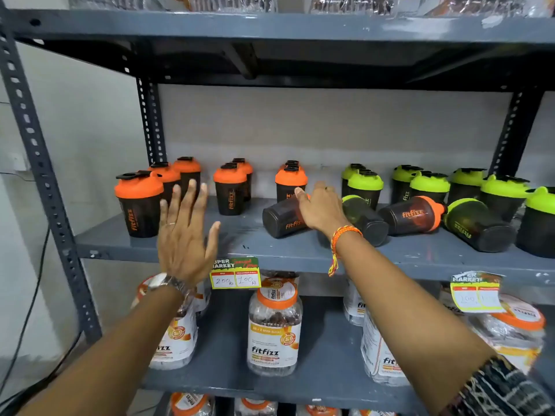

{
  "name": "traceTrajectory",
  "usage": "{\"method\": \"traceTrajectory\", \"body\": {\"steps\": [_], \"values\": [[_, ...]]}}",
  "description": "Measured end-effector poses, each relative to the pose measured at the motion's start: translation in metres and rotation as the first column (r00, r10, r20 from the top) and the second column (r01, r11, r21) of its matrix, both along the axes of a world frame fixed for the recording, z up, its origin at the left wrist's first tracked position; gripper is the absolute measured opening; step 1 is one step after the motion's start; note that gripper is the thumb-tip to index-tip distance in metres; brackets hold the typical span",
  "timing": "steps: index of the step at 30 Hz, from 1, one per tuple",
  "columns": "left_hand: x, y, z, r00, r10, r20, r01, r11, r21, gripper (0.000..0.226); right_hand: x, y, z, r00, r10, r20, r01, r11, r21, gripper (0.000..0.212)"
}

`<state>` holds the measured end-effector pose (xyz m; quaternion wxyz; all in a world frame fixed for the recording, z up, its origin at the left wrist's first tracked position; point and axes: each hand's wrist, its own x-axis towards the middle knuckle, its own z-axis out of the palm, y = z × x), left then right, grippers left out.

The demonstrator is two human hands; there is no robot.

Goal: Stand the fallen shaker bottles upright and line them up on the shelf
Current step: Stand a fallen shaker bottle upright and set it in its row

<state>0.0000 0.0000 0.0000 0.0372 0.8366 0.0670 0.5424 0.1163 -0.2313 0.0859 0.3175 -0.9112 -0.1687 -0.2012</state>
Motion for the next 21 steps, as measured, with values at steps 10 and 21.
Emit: {"method": "traceTrajectory", "body": {"steps": [10,21], "values": [[-0.019,0.062,-0.069,0.979,-0.002,-0.206,-0.001,1.0,-0.016,0.056,0.017,0.017,-0.022,0.99,-0.089,-0.114,0.094,0.995,0.036,0.067],[-0.022,0.073,-0.074,0.978,-0.063,-0.201,0.076,0.995,0.059,0.048,0.037,0.021,-0.038,0.776,0.503,-0.38,-0.146,0.73,0.668,0.029]]}}
